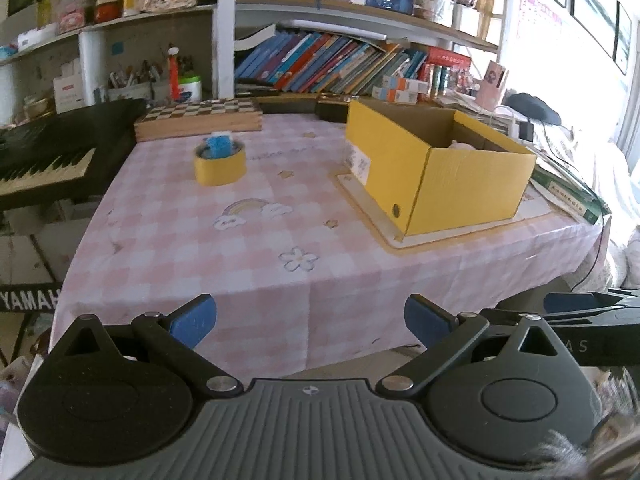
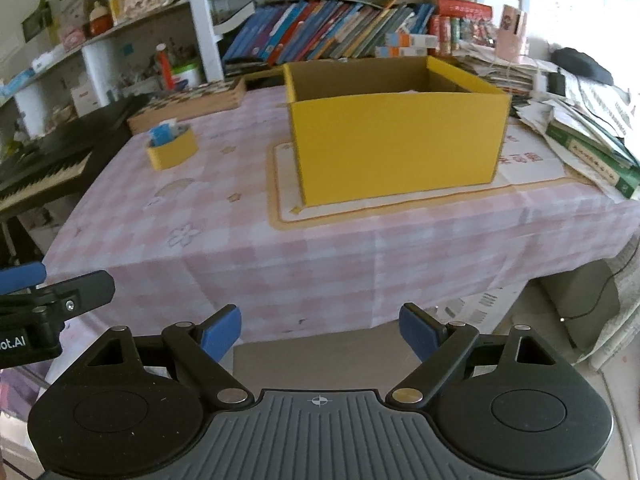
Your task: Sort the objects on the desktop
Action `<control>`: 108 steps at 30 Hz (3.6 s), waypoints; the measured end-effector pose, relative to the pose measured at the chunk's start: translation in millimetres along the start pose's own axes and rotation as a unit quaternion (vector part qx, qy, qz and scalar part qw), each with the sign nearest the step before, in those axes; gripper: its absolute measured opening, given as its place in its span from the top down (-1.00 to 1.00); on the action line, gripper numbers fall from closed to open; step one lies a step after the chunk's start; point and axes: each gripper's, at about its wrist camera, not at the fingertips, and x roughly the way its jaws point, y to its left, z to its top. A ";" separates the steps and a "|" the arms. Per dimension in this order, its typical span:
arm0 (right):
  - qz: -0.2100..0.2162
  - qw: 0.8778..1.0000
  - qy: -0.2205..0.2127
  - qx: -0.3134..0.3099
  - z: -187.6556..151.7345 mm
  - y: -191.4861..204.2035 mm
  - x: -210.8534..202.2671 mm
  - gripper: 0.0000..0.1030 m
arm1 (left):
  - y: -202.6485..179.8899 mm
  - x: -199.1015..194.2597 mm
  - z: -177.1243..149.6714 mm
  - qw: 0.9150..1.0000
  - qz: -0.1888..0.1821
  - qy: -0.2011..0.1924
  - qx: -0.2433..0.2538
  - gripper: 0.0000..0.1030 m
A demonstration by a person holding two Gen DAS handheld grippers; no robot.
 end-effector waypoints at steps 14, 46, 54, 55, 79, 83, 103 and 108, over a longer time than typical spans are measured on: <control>0.052 0.997 0.002 -0.054 3.8 55.2 6.6 -0.72 | 45.4 -18.7 -6.0 0.998 0.047 -0.013 -0.033 -1.00; 0.110 0.987 0.006 -0.120 50.4 105.8 62.0 -0.72 | 89.7 16.3 20.0 0.993 0.097 -0.009 -0.073 -1.00; 0.116 0.985 0.017 -0.126 74.4 101.0 92.3 -0.72 | 93.7 50.9 37.5 0.991 0.102 0.002 -0.083 -1.00; 0.117 0.985 0.017 -0.127 77.0 101.2 95.8 -0.72 | 94.2 54.7 40.1 0.991 0.102 0.003 -0.084 -1.00; 0.147 0.979 0.015 -0.140 155.5 106.0 173.1 -0.72 | 115.5 127.1 98.2 0.983 0.149 0.018 -0.102 -1.00; 0.160 0.975 0.016 -0.151 167.2 116.2 187.5 -0.72 | 123.0 132.9 104.6 0.980 0.163 0.019 -0.109 -1.00; 0.187 0.954 0.031 -0.234 202.9 185.7 273.9 -0.75 | 144.1 158.8 110.2 0.971 0.193 0.052 -0.135 -1.00; 0.181 0.953 0.035 -0.242 202.1 193.9 290.4 -0.76 | 143.8 163.9 110.7 0.972 0.186 0.059 -0.134 -1.00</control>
